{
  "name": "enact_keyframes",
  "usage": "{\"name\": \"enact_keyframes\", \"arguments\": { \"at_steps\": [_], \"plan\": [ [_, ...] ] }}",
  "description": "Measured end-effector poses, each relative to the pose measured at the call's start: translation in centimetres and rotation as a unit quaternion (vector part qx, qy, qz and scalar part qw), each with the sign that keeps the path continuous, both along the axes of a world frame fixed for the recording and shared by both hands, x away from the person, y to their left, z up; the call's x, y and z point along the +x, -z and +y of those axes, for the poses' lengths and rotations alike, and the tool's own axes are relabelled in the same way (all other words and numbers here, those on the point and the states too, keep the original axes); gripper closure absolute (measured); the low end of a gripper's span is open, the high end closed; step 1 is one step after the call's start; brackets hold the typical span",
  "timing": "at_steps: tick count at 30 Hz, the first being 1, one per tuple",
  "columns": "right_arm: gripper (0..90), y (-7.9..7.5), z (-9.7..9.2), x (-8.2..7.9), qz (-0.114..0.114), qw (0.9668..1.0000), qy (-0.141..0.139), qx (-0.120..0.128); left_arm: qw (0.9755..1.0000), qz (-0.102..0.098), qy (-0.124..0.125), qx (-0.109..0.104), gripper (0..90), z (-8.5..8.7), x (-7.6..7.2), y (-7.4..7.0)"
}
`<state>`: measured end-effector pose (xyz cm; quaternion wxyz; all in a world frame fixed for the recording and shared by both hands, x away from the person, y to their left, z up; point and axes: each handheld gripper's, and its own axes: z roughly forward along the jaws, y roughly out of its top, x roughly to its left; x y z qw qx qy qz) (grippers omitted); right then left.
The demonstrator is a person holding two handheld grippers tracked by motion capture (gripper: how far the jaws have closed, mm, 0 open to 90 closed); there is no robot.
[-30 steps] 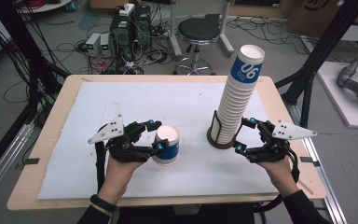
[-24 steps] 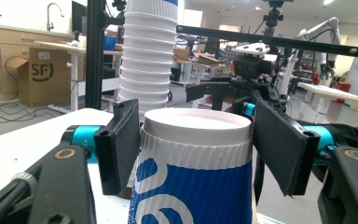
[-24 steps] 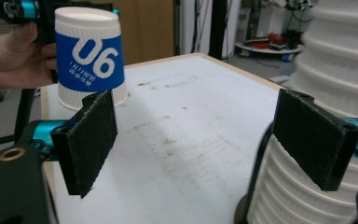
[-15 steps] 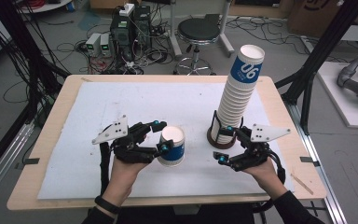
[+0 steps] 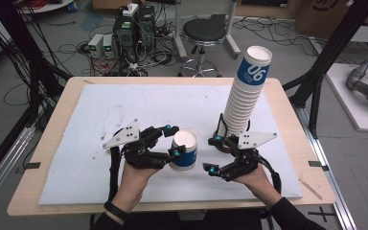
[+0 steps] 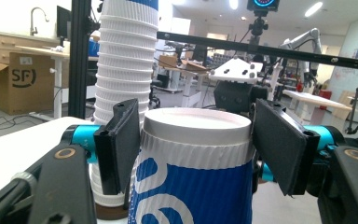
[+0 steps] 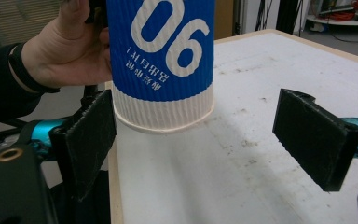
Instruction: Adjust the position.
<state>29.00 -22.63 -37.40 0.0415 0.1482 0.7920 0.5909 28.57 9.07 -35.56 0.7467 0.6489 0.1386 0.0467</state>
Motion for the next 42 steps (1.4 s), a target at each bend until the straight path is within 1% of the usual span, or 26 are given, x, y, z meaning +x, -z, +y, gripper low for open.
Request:
{"name": "enact_keyframes", "arguments": {
  "at_steps": [2,4,6,8,10,11,14,15,18,23,24,28,30,32,34,42],
  "plan": [
    [13.7,0.1,0.3,0.0,0.003,1.0,-0.001,-0.001,1.0,0.0,0.002,-0.004,33.2,-0.1,0.0,0.0],
    [13.7,0.2,0.7,0.1,0.008,0.9999,-0.006,0.004,1.0,-0.001,0.004,-0.005,33.2,-0.1,0.0,0.0],
    [13.7,0.2,1.0,0.0,0.013,0.9998,-0.011,0.01,1.0,-0.002,0.004,-0.004,33.2,-0.2,0.0,0.0],
    [13.7,0.2,1.2,0.1,0.014,0.9997,-0.015,0.01,1.0,-0.003,0.005,-0.005,33.2,-0.4,-0.1,0.0],
    [13.6,0.3,1.4,0.0,0.023,0.9993,-0.022,0.017,1.0,-0.003,0.007,-0.005,33.2,-0.5,-0.1,0.1],
    [13.6,0.3,1.5,0.1,0.023,0.9993,-0.025,0.018,0.9999,-0.002,0.008,-0.007,33.2,-0.6,-0.2,0.1],
    [13.5,0.3,1.8,0.0,0.029,0.999,-0.026,0.019,0.9999,-0.005,0.01,-0.004,33.2,-0.8,-0.1,0.1],
    [13.5,0.4,1.9,0.1,0.025,0.9991,-0.027,0.019,0.9999,-0.006,0.01,-0.004,33.2,-0.9,-0.1,0.1],
    [13.4,0.4,2.0,0.1,0.03,0.9989,-0.028,0.021,0.9999,-0.007,0.011,-0.004,33.2,-1.1,-0.2,0.1],
    [13.4,0.4,2.2,0.0,0.028,0.9992,-0.026,0.015,0.9999,-0.008,0.011,-0.004,33.2,-1.3,-0.2,0.2],
    [13.4,0.4,2.2,0.0,0.031,0.9991,-0.027,0.014,0.9999,-0.009,0.012,-0.003,33.2,-1.4,-0.2,0.2],
    [13.4,0.5,2.5,-0.1,0.03,0.9991,-0.028,0.011,0.9998,-0.013,0.013,-0.003,33.3,-1.5,-0.3,0.2],
    [13.4,0.5,2.6,-0.1,0.031,0.9991,-0.028,0.01,0.9998,-0.012,0.015,-0.005,33.3,-1.6,-0.3,0.2],
    [13.4,0.5,2.7,-0.1,0.028,0.9992,-0.028,0.009,0.9998,-0.014,0.014,-0.005,33.3,-1.7,-0.3,0.2],
    [13.4,0.5,2.8,-0.1,0.029,0.9991,-0.028,0.01,0.9998,-0.014,0.012,-0.004,33.3,-1.8,-0.4,0.2],
    [13.4,0.6,3.1,-0.2,0.03,0.999,-0.032,0.007,0.9997,-0.016,0.017,-0.012,33.3,-2.0,-0.4,0.4]
  ]
}}
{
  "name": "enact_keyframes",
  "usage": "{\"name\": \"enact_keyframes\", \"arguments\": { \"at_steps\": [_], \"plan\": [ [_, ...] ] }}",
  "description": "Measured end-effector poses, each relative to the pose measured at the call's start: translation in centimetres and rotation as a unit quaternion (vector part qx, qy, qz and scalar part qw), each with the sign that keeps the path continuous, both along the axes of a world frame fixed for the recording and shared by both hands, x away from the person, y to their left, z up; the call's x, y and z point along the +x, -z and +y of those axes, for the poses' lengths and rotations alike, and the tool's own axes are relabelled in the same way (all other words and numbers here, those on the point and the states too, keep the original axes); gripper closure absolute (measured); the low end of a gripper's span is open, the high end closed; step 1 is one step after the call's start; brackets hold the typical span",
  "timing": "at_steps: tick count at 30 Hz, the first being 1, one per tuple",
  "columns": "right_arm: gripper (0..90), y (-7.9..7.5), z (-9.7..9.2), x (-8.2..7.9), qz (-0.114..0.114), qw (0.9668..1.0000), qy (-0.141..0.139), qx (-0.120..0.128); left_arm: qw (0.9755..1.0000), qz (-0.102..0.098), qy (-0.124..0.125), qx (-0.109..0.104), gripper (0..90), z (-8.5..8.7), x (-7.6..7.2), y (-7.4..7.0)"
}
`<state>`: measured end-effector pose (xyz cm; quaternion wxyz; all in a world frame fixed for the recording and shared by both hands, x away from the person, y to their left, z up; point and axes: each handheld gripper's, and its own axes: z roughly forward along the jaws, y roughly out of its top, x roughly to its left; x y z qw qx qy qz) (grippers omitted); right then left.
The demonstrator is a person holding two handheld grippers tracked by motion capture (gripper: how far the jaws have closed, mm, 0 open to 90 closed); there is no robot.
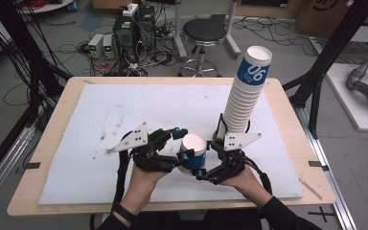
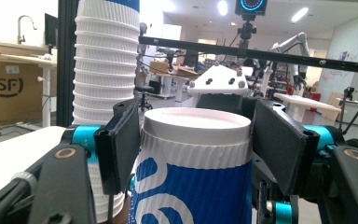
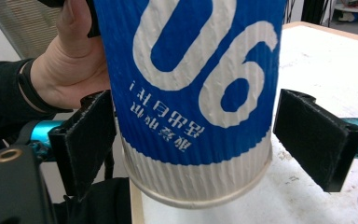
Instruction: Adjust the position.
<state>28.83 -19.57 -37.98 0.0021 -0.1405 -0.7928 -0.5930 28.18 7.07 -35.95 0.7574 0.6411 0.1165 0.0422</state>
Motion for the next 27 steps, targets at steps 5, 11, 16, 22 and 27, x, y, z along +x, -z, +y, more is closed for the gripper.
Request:
{"name": "enact_keyframes", "arguments": {
  "at_steps": [5,11,16,22,27],
  "plan": [
    [13.7,0.07,0.13,0.02,0.0,1.0,-0.002,-0.002,1.0,0.0,0.002,-0.005,33.3,-0.08,-0.04,0.08],
    [18.5,-0.02,0.07,-0.1,-0.011,0.9999,0.0,-0.002,0.9999,0.003,0.003,-0.01,33.3,-0.12,-0.02,0.26],
    [21.9,-0.05,0.03,-0.08,-0.011,0.9999,-0.004,-0.003,1.0,0.0,0.0,-0.008,33.2,-0.14,-0.06,0.24],
    [23.1,-0.09,-0.02,-0.11,-0.016,0.9998,-0.004,-0.006,1.0,0.001,0.0,-0.005,32.9,-0.11,-0.06,0.19],
    [23.2,-0.09,0.0,-0.16,-0.018,0.9998,-0.001,-0.009,1.0,0.001,0.001,0.0,31.4,-0.09,-0.02,0.1]
  ]
}}
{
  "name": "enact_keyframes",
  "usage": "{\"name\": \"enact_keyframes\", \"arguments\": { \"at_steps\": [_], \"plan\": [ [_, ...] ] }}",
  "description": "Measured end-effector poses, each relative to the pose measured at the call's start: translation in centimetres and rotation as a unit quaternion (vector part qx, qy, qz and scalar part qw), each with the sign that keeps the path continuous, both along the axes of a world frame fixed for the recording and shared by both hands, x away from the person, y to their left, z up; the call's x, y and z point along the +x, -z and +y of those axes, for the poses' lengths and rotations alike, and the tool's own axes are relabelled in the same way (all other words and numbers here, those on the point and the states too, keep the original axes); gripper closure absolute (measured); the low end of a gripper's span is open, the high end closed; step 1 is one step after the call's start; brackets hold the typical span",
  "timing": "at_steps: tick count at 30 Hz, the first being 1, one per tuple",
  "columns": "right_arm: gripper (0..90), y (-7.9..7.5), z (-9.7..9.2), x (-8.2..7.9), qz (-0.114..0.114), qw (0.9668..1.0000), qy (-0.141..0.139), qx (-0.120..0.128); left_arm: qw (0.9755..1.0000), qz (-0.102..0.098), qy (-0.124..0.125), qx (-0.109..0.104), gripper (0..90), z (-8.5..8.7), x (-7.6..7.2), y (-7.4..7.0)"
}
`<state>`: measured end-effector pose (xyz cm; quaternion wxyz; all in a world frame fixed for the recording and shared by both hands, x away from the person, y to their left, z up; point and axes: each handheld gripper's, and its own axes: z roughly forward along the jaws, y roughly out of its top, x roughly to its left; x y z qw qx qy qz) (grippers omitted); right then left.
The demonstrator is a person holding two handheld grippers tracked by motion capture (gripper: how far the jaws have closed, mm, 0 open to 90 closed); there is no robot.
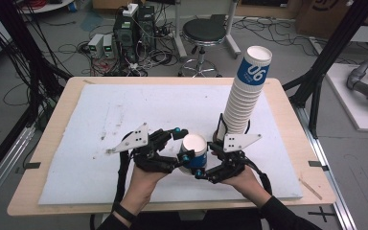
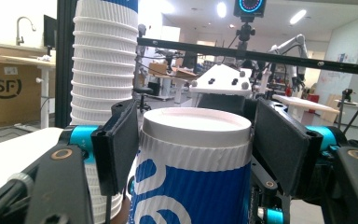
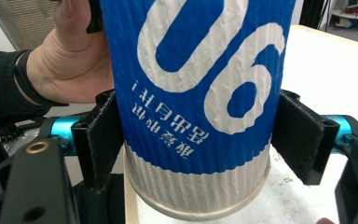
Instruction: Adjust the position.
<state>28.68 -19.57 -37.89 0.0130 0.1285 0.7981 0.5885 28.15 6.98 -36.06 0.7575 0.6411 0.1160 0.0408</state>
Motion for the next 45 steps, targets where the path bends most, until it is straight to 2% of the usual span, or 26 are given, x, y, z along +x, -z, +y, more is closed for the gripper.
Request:
{"name": "enact_keyframes", "arguments": {
  "at_steps": [5,9,14,16,20,23,27,28,30,32,34,35,36,39,40,41,43,45],
  "plan": [
    [23.2,0.0,-0.1,0.1,-0.001,1.0,0.002,-0.002,0.9999,0.009,0.004,0.012,24.6,0.0,0.1,-0.2],
    [23.2,0.0,-0.1,0.1,-0.007,0.9999,0.001,-0.01,0.9991,0.028,0.015,0.03,19.4,0.4,0.6,-0.6],
    [23.2,0.0,0.0,0.0,-0.015,0.9993,-0.004,-0.035,0.9957,0.053,0.043,0.063,18.0,1.1,1.1,-1.4],
    [23.2,0.0,0.0,0.0,-0.019,0.9989,-0.007,-0.042,0.9926,0.058,0.052,0.093,18.0,1.1,1.2,-1.8],
    [23.2,0.1,0.0,0.0,-0.02,0.9986,-0.007,-0.049,0.9836,0.064,0.052,0.16,18.0,0.6,1.0,-2.5],
    [23.2,0.2,0.2,0.0,-0.024,0.998,-0.01,-0.057,0.9763,0.055,0.048,0.203,18.0,-0.1,0.7,-2.9],
    [23.2,0.3,0.3,-0.1,-0.026,0.9973,-0.012,-0.067,0.9718,0.044,0.046,0.227,18.0,-0.4,0.5,-3.1],
    [23.2,0.3,0.4,-0.1,-0.027,0.9973,-0.012,-0.068,0.9716,0.044,0.044,0.228,18.0,-0.5,0.5,-3.1],
    [23.2,0.3,0.4,-0.2,-0.027,0.997,-0.013,-0.072,0.9688,0.036,0.037,0.243,18.0,-0.7,0.4,-3.1],
    [23.3,0.4,0.5,-0.2,-0.028,0.9967,-0.014,-0.074,0.9679,0.034,0.034,0.247,18.0,-0.8,0.4,-3.0],
    [23.3,0.4,0.6,-0.2,-0.028,0.9965,-0.015,-0.077,0.9655,0.03,0.031,0.257,18.5,-0.9,0.3,-3.0],
    [23.4,0.4,0.6,-0.2,-0.028,0.9963,-0.015,-0.08,0.9651,0.031,0.03,0.258,19.0,-1.0,0.3,-2.9],
    [23.4,0.4,0.6,-0.2,-0.028,0.9962,-0.016,-0.081,0.963,0.029,0.031,0.266,19.8,-1.1,0.3,-2.9],
    [23.4,0.5,0.6,-0.2,-0.029,0.9962,-0.017,-0.081,0.9611,0.03,0.034,0.273,23.0,-1.4,0.3,-2.7],
    [23.3,0.4,0.6,-0.2,-0.029,0.9961,-0.017,-0.081,0.9603,0.027,0.036,0.275,26.9,-1.4,0.3,-2.7],
    [23.4,0.4,0.6,-0.2,-0.028,0.9961,-0.017,-0.082,0.9615,0.029,0.035,0.271,27.8,-1.4,0.3,-2.6],
    [23.3,0.4,0.6,-0.2,-0.026,0.9962,-0.018,-0.081,0.962,0.03,0.035,0.269,28.3,-1.3,0.4,-2.6],
    [22.2,0.4,0.5,-0.1,-0.029,0.9962,-0.018,-0.08,0.9644,0.031,0.037,0.26,28.4,-1.2,0.5,-2.5]
  ]
}}
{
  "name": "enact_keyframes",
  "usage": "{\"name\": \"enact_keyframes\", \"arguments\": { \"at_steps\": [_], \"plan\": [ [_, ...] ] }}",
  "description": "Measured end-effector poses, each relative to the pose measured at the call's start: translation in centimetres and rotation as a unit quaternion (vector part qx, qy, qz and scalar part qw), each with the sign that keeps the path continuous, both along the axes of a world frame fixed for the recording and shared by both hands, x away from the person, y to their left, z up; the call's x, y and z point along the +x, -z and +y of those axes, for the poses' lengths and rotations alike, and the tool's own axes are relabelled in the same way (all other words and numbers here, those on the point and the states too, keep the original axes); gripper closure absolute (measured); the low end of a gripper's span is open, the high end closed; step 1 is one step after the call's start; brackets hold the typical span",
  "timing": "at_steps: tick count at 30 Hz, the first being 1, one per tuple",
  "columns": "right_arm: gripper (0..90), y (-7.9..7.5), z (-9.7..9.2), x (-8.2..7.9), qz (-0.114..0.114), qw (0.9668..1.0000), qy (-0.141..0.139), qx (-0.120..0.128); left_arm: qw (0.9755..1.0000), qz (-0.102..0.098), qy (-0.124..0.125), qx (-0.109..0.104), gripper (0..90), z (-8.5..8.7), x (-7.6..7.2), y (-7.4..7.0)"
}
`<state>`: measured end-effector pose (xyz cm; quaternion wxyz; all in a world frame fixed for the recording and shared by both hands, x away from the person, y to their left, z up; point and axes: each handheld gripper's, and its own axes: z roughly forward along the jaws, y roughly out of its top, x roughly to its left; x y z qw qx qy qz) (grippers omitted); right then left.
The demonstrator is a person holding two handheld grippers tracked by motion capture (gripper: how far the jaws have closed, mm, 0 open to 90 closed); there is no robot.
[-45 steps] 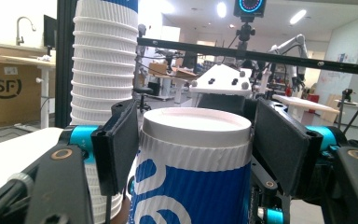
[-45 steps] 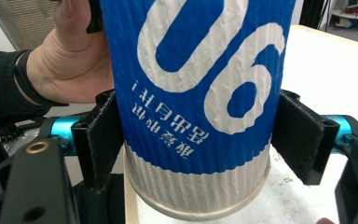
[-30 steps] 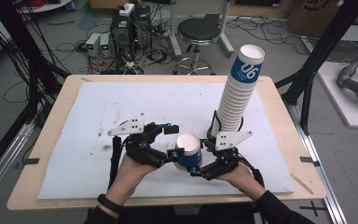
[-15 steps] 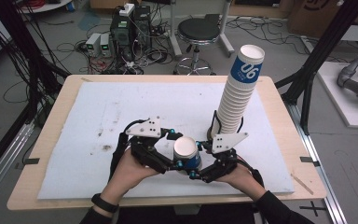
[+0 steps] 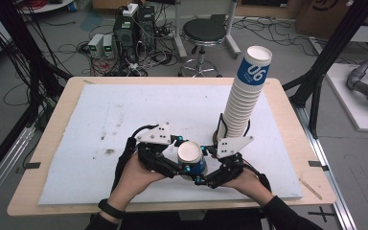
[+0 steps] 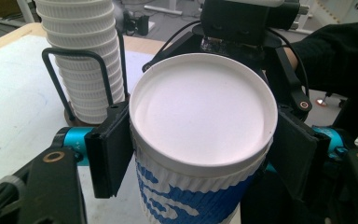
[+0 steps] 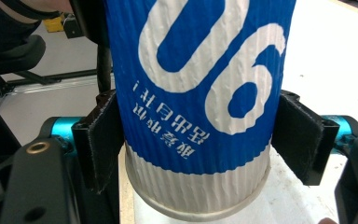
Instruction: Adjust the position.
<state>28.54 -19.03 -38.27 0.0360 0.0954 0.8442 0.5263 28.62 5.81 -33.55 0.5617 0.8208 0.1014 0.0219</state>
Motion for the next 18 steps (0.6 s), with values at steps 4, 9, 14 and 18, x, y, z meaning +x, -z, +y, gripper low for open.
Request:
{"name": "enact_keyframes", "arguments": {
  "at_steps": [4,9,14,18],
  "plan": [
    [19.4,-0.1,-0.1,-0.1,-0.002,1.0,0.002,0.009,0.9998,0.007,0.004,-0.02,28.6,0.4,0.2,0.2],
    [14.2,-0.5,-0.7,0.0,0.01,0.9992,0.008,0.037,0.9979,0.013,0.008,-0.063,28.6,1.3,0.5,0.4],
    [13.8,-0.9,-1.6,0.2,0.021,0.9975,0.014,0.065,0.9949,0.011,0.008,-0.1,28.7,2.0,0.6,0.4],
    [13.8,-1.1,-1.8,0.3,0.025,0.9963,0.018,0.08,0.9919,0.01,0.005,-0.126,28.8,2.5,0.6,0.4]
  ]
}}
